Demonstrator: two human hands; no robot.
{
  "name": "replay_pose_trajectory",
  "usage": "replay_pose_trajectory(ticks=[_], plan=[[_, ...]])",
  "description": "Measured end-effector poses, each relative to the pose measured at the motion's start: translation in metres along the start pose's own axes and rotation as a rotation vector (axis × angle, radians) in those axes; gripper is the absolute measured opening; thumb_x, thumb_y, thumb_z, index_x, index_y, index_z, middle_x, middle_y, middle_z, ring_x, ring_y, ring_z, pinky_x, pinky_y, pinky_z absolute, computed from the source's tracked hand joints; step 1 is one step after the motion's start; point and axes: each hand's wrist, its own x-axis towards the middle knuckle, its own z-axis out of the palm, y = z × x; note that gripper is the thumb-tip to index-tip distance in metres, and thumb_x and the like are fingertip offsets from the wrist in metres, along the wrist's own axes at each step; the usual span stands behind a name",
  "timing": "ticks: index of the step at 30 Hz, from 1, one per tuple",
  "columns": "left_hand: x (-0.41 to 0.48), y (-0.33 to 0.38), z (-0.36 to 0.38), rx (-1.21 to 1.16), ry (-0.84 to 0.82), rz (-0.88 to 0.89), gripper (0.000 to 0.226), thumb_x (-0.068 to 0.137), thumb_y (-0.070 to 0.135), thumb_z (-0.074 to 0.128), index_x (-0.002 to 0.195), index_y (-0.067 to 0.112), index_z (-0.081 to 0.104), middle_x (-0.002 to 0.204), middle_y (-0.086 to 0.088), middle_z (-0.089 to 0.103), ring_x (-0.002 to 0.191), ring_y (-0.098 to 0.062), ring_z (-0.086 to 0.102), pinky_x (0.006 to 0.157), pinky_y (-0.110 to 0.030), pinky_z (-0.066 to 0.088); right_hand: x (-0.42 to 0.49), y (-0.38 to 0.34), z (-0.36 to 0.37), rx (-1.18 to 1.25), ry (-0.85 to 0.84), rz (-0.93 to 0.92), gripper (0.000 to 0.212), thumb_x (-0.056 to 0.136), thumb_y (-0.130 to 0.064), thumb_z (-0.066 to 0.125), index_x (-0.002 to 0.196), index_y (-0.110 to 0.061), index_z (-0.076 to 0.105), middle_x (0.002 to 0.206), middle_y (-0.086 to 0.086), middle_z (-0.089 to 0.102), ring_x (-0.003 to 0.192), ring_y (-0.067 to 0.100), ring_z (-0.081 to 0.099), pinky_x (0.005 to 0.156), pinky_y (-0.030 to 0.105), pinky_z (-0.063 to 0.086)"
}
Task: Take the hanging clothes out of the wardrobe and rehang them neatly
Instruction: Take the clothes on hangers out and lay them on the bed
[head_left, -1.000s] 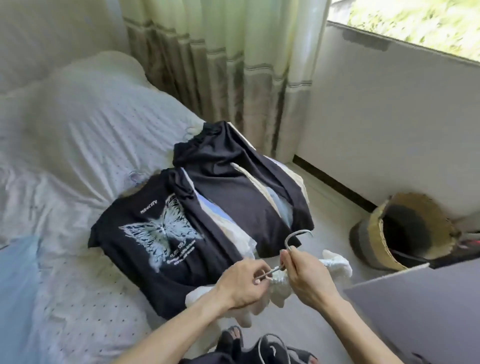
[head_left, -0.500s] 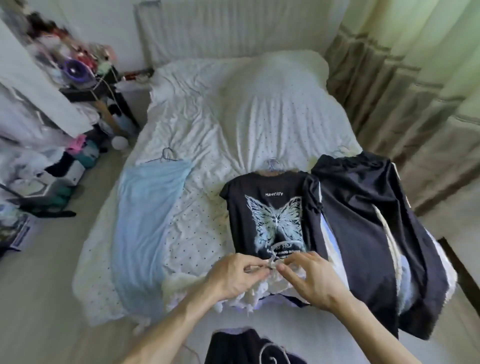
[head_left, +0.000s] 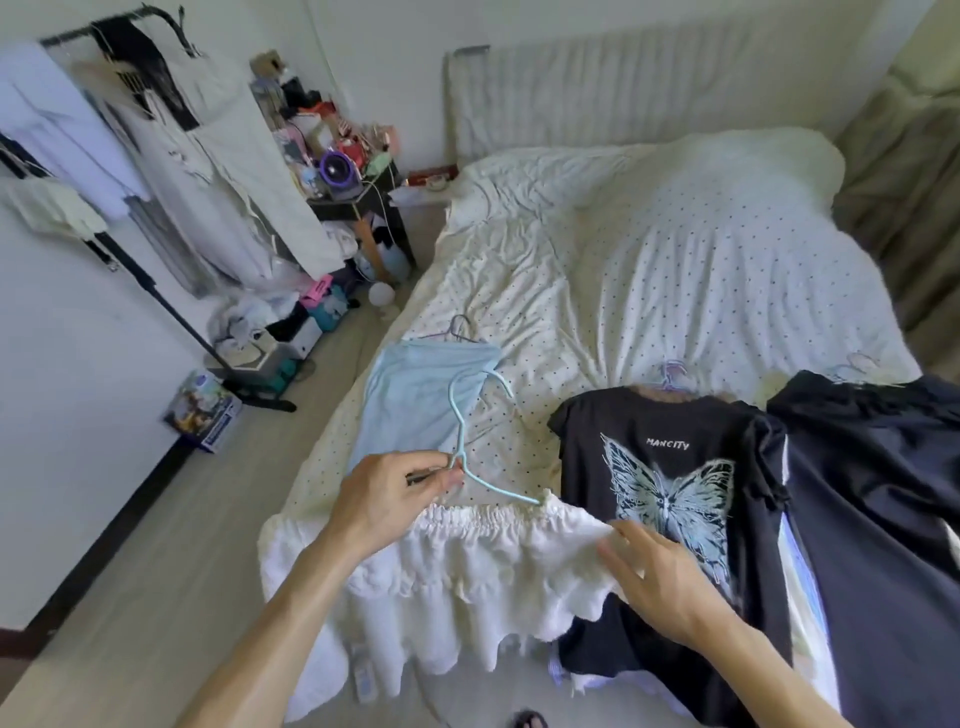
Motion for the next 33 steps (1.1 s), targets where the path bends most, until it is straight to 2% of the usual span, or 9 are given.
replay_pose_trajectory(ticks=[2,5,6,9,12,16,19,26,33], plan=[[0.011,-0.002,-0.016,0.012,0.106,0.004,0.043,0.076,0.074,0.064,0.093,0.037,0.077,0.084,0.021,0.074,0.084,0.004,0.069,0.077,-0.032,0.058,0.016,-0.007,0.007,0.002,-0.010,-0.025,0.026,0.101,-0.046,0.041,0.118,-0.029,0.051,0.097,-0.003,0.064,0.084,0.018,0.062,0.077,0.036,0.050],[0.036,-0.004,-0.038,0.110,0.256,0.084,0.020,0.079,0.044,0.078,0.087,0.026,0.081,0.067,0.029,0.063,0.073,0.010,0.061,0.065,-0.009,0.045,0.045,-0.028,0.017,0.020,-0.032,-0.036,0.021,0.104,-0.036,0.041,0.108,-0.020,0.054,0.072,-0.007,0.059,0.065,0.011,0.056,0.063,0.030,0.043],[0.047,-0.006,-0.047,0.144,0.303,0.109,0.016,0.079,0.038,0.079,0.086,0.024,0.081,0.064,0.032,0.058,0.071,0.007,0.058,0.062,-0.008,0.041,0.055,-0.039,0.019,0.046,-0.034,-0.032,0.022,0.104,-0.037,0.041,0.101,-0.018,0.053,0.068,-0.004,0.058,0.061,0.012,0.054,0.061,0.031,0.041],[0.092,-0.023,-0.075,0.240,0.384,0.178,0.020,0.081,0.043,0.074,0.089,0.026,0.081,0.069,0.025,0.060,0.063,-0.006,0.052,0.062,-0.030,0.046,0.093,-0.071,0.025,0.129,-0.019,-0.050,0.028,0.104,-0.036,0.041,0.085,-0.017,0.045,0.059,0.002,0.054,0.052,0.017,0.045,0.055,0.035,0.037],[0.153,-0.056,-0.101,0.279,0.392,0.200,0.016,0.083,0.038,0.075,0.094,0.026,0.080,0.075,0.016,0.064,0.066,-0.017,0.054,0.063,-0.038,0.048,0.145,-0.097,0.030,0.182,0.005,-0.045,0.027,0.104,-0.035,0.043,0.079,-0.023,0.042,0.053,-0.002,0.047,0.048,0.013,0.039,0.053,0.034,0.034],[0.251,-0.111,-0.112,0.196,0.310,0.171,0.015,0.084,0.035,0.076,0.097,0.027,0.080,0.071,0.021,0.059,0.067,-0.010,0.054,0.060,-0.028,0.043,0.237,-0.117,0.042,0.202,0.040,0.058,0.018,0.104,-0.037,0.043,0.092,-0.027,0.052,0.064,0.001,0.061,0.051,0.010,0.050,0.057,0.036,0.044],[0.328,-0.164,-0.107,0.164,0.191,0.111,0.018,0.086,0.037,0.074,0.101,0.029,0.079,0.076,0.021,0.059,0.068,-0.001,0.055,0.057,-0.020,0.037,0.310,-0.124,0.055,0.197,0.079,0.180,0.020,0.103,-0.041,0.041,0.102,-0.028,0.057,0.071,0.003,0.068,0.059,0.018,0.062,0.062,0.040,0.051],[0.478,-0.261,-0.078,0.168,0.045,-0.013,0.019,0.093,0.039,0.067,0.107,0.033,0.077,0.099,0.009,0.068,0.084,-0.015,0.063,0.061,-0.025,0.040,0.459,-0.130,0.073,0.063,0.101,0.312,0.028,0.106,-0.037,0.038,0.115,-0.018,0.056,0.081,-0.005,0.060,0.070,0.021,0.055,0.064,0.036,0.043],[0.593,-0.333,-0.025,0.300,-0.002,0.023,0.019,0.094,0.038,0.064,0.104,0.029,0.078,0.091,-0.002,0.069,0.078,-0.026,0.065,0.067,-0.039,0.051,0.569,-0.098,0.098,0.011,0.108,0.415,0.025,0.104,-0.030,0.039,0.123,-0.019,0.052,0.101,0.006,0.068,0.080,0.023,0.056,0.072,0.039,0.050]])
